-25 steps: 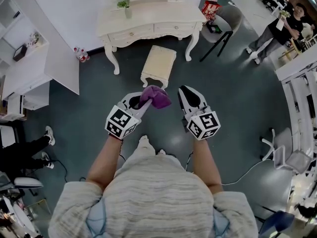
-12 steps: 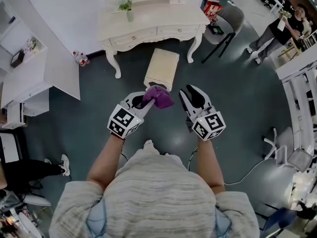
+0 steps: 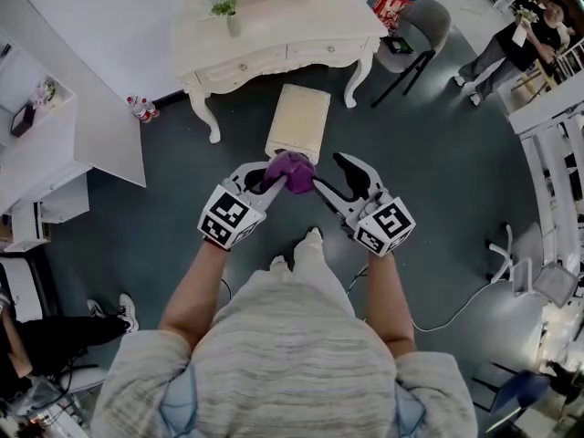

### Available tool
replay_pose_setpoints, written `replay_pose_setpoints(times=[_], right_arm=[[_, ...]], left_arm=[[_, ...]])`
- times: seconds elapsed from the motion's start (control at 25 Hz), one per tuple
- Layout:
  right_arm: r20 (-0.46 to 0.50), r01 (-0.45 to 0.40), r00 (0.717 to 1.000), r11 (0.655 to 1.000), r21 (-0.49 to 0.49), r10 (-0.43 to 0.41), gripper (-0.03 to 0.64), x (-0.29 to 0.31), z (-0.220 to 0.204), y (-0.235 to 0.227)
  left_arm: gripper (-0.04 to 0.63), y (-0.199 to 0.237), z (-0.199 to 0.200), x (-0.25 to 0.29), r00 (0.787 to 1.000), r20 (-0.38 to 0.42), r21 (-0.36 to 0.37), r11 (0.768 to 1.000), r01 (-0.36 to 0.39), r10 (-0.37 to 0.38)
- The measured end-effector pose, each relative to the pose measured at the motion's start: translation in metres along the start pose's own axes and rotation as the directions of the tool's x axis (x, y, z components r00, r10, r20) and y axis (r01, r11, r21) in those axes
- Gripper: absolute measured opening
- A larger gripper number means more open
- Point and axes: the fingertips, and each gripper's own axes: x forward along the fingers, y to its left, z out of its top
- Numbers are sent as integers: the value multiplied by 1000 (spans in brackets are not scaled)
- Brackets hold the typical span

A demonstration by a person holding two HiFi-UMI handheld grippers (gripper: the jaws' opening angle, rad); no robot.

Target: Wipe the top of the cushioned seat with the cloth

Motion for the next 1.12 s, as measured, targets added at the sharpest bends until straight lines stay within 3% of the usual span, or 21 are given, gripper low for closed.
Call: replay_pose_setpoints(times=[0.4,0.64,0.8,0.88,0.96,1.12], right_arm=[[-133,-158,979,986,-43,152,252,49,-29,-28],[-186,-261,950,964,-44,249,252,64,-36,-58],[-217,-309,931,950,-36,294,248,68,-39,-83],[-221,-333,923,942,-43,316,192,69,-38,-94],[-225,-343,920,938,-59,322,90,71,-37,-108],[-217,-349,919,935,-63,328,49,81,-39,-133]], left_arm=[[51,26,7,35,995,-12,34,994,101,-100],[51,37,19,69,977,-9,107,971,212,-212],[51,47,28,92,965,-1,110,960,259,-261],[51,55,31,105,966,-3,104,960,259,-260],[51,63,34,118,967,-4,100,962,253,-254],[51,82,36,139,974,1,98,969,227,-228]])
